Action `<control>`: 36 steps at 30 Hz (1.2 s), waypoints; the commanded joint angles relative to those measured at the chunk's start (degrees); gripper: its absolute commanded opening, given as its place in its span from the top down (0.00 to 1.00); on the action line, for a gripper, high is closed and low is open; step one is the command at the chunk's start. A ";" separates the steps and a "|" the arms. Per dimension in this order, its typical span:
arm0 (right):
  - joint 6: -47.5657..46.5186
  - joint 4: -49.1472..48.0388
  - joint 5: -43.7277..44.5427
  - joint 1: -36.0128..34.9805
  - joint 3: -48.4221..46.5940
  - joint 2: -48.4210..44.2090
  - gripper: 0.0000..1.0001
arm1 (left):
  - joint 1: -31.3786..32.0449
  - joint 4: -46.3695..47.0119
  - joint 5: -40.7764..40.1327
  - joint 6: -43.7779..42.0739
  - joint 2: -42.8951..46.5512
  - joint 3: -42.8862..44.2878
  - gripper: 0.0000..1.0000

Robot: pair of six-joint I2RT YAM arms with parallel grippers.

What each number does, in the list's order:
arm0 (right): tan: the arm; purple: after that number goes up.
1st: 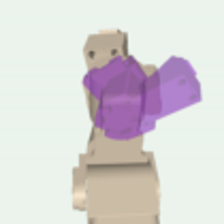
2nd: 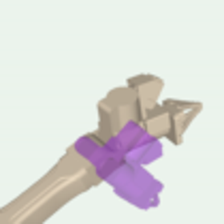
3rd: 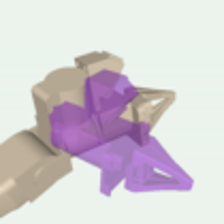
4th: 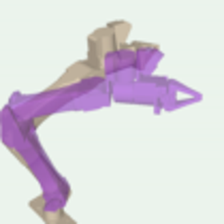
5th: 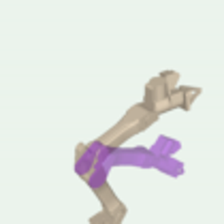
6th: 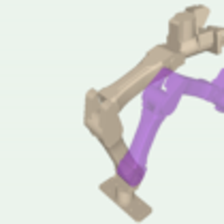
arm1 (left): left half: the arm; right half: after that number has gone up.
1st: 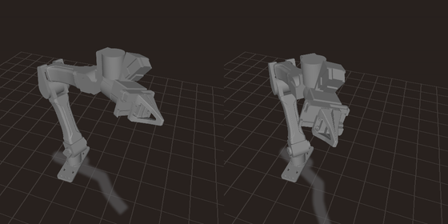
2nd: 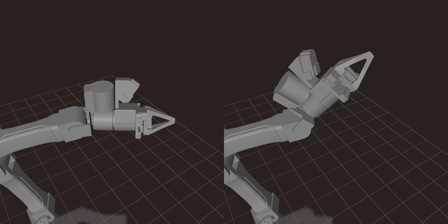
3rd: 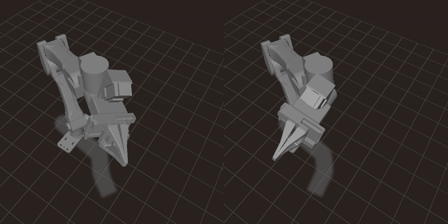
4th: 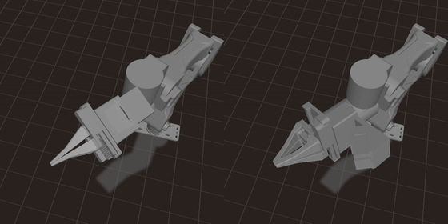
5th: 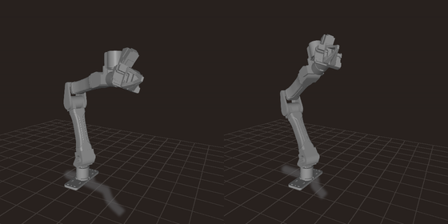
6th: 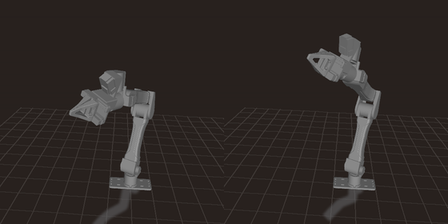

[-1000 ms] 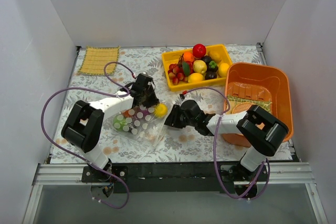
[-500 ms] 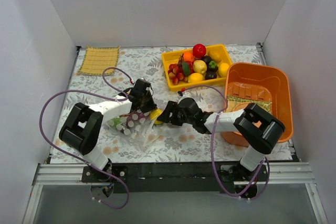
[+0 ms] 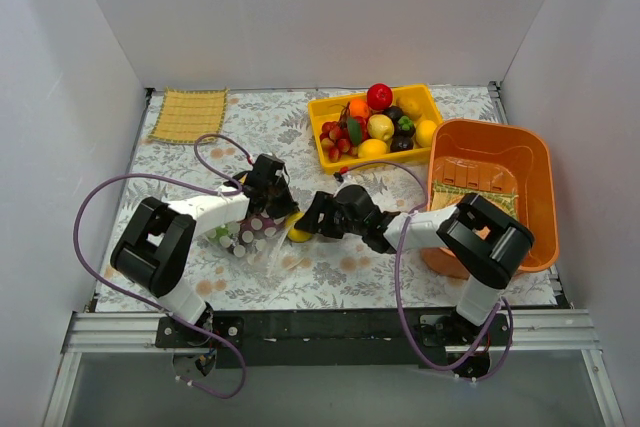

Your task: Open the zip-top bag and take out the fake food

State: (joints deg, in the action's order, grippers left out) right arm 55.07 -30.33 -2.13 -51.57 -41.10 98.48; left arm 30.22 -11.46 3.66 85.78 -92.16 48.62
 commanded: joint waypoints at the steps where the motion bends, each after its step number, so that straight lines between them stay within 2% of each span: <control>1: -2.07 -3.16 0.03 -0.90 -2.22 1.98 0.27 | -0.07 0.74 2.84 0.53 2.42 -1.33 0.99; 4: -3.56 -3.43 -0.24 -1.34 -2.31 2.25 0.26 | -0.07 1.18 3.37 0.36 2.42 -1.78 1.00; 9: -7.78 3.60 1.25 -2.57 -4.95 2.60 0.25 | -0.07 1.36 5.65 -0.79 1.19 -1.69 1.00; 13: -9.45 3.52 0.81 -2.66 -4.34 2.95 0.25 | -0.07 1.80 7.06 -1.22 0.14 -1.43 1.00; 24: -14.46 3.17 1.08 -3.71 -0.12 -0.91 0.32 | -0.86 0.57 7.50 -1.93 -4.96 3.14 1.00; 29: -16.57 3.69 -0.33 -3.80 0.85 -2.41 0.27 | -1.21 0.74 8.29 -2.37 -6.63 4.11 1.00; 36: -17.36 2.82 -2.88 -4.06 -1.35 0.31 0.23 | -1.30 0.83 9.26 -2.63 -6.89 4.47 1.00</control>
State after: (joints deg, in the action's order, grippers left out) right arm 40.03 -28.45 -4.27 -55.07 -41.23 97.17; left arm 29.34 -9.85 12.03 84.36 -98.80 52.05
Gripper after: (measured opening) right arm 0.765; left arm 0.010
